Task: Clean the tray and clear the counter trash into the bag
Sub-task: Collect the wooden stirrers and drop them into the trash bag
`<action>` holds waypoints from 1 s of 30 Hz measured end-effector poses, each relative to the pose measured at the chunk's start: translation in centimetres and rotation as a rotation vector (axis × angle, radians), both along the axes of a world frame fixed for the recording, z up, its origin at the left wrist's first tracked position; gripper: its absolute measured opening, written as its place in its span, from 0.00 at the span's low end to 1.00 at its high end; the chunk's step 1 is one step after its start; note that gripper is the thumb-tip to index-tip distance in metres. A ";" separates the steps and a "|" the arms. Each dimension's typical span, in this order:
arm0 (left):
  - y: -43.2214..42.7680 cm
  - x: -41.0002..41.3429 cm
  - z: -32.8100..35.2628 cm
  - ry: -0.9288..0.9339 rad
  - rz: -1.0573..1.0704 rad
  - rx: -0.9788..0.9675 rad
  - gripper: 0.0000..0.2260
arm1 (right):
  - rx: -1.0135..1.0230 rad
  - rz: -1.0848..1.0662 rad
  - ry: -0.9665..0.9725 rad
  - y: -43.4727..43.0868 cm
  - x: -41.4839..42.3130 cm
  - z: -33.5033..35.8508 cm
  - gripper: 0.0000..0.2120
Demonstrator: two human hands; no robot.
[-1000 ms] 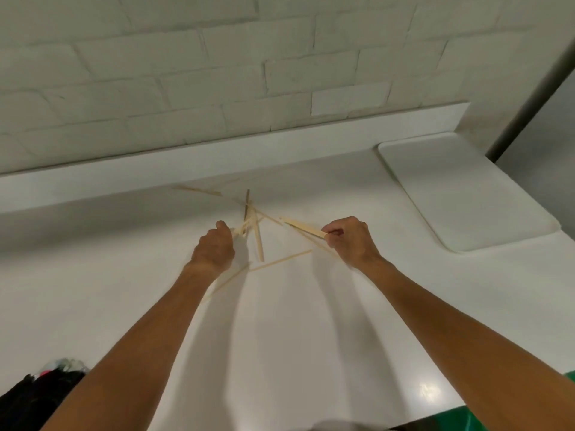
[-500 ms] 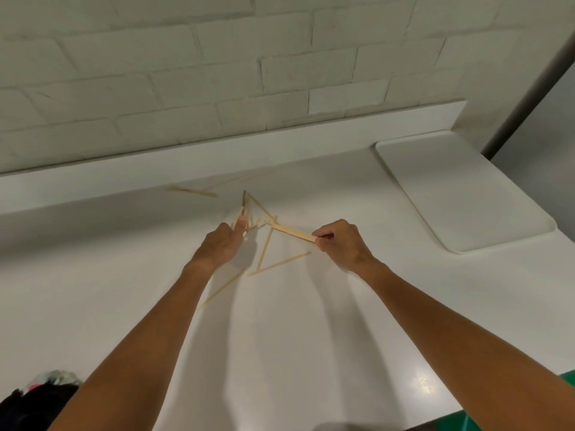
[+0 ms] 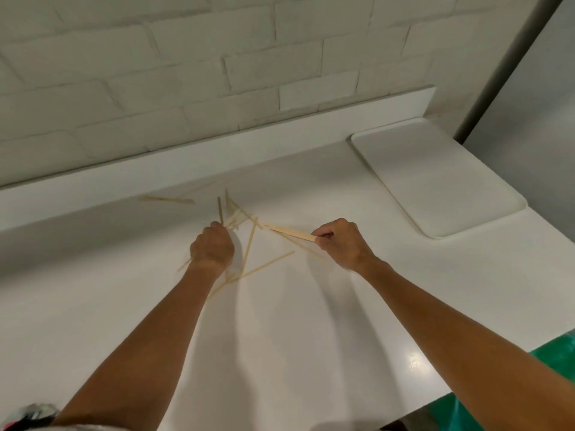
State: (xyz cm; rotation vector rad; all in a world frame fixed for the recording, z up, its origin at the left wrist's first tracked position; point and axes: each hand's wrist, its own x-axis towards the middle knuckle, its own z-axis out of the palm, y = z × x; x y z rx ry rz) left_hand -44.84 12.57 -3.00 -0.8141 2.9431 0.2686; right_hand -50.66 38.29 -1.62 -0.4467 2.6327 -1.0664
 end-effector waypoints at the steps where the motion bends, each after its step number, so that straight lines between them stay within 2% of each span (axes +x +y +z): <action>1: 0.0 0.4 0.0 -0.012 -0.019 -0.035 0.10 | -0.006 0.006 0.005 0.1 0.2 0.0 0.13; 3: 0.0 1.2 -0.2 -0.034 -0.063 -0.120 0.10 | -0.018 0.013 0.010 0.1 0.5 0.0 0.13; 5: -0.2 1.7 -0.4 -0.046 -0.076 -0.113 0.11 | -0.024 0.023 0.015 0.2 0.7 0.1 0.13; 10: -1.3 2.2 0.8 -0.021 0.068 0.194 0.16 | -0.053 0.031 0.038 0.9 1.1 0.9 0.13; 13: -0.8 2.8 3.0 0.066 0.022 0.362 0.13 | -0.084 0.027 0.049 1.5 1.2 1.3 0.12; 17: 1.8 3.2 5.1 0.165 -0.098 0.489 0.08 | -0.148 0.011 0.021 2.6 1.6 1.7 0.12; 21: 4.5 3.2 5.0 0.147 -0.100 0.627 0.07 | -0.170 -0.019 -0.009 4.9 2.0 1.9 0.11; 25: 8.2 3.7 4.1 0.087 -0.101 0.621 0.06 | -0.181 -0.069 -0.026 8.6 2.4 1.7 0.10; 28: 11.4 4.0 4.0 0.011 -0.201 0.731 0.13 | -0.205 -0.095 -0.037 12.0 3.0 1.5 0.09; 30: 13.8 3.8 4.3 0.016 -0.281 0.652 0.10 | -0.243 -0.118 -0.060 14.1 3.4 1.3 0.08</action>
